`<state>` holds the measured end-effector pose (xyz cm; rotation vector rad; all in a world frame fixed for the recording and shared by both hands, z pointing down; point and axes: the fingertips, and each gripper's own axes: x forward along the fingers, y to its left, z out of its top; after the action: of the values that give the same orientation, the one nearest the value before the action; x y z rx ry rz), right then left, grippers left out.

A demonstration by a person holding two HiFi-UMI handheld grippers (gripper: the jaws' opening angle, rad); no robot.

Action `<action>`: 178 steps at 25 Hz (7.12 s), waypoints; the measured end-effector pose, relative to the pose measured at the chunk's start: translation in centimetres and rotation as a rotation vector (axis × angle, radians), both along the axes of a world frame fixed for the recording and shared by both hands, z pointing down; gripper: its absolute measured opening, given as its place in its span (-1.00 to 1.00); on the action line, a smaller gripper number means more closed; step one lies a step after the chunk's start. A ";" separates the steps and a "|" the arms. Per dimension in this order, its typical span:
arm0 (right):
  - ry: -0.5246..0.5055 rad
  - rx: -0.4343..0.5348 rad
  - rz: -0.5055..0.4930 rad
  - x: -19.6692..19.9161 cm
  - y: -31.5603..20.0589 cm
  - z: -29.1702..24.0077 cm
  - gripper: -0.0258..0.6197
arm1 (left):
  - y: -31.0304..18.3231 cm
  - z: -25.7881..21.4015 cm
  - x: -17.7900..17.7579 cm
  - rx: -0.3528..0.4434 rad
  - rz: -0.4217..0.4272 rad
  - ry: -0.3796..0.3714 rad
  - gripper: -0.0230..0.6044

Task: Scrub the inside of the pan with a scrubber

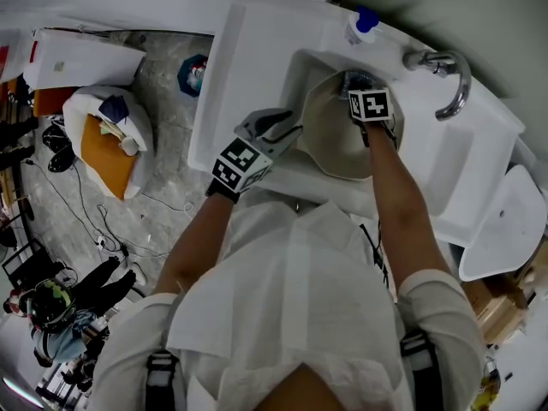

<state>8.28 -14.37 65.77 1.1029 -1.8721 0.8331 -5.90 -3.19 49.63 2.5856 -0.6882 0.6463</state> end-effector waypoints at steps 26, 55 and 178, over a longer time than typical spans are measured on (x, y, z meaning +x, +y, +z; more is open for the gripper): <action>-0.269 -0.293 -0.580 -10.5 16.3 -1.9 -0.87 | -0.1 -1.2 0.5 0.029 -0.012 0.021 -0.45; -0.335 -0.432 -0.446 -9.7 17.5 -1.6 -0.88 | 0.6 -1.0 0.8 0.027 -0.002 0.018 -0.45; 0.269 -0.760 -0.744 4.0 21.3 1.8 -0.87 | 0.6 -0.1 3.9 0.009 0.017 0.050 -0.45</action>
<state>12.32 6.98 67.60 0.0200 -1.3662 0.7819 -1.98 -2.55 49.50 2.6093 -0.6546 0.5830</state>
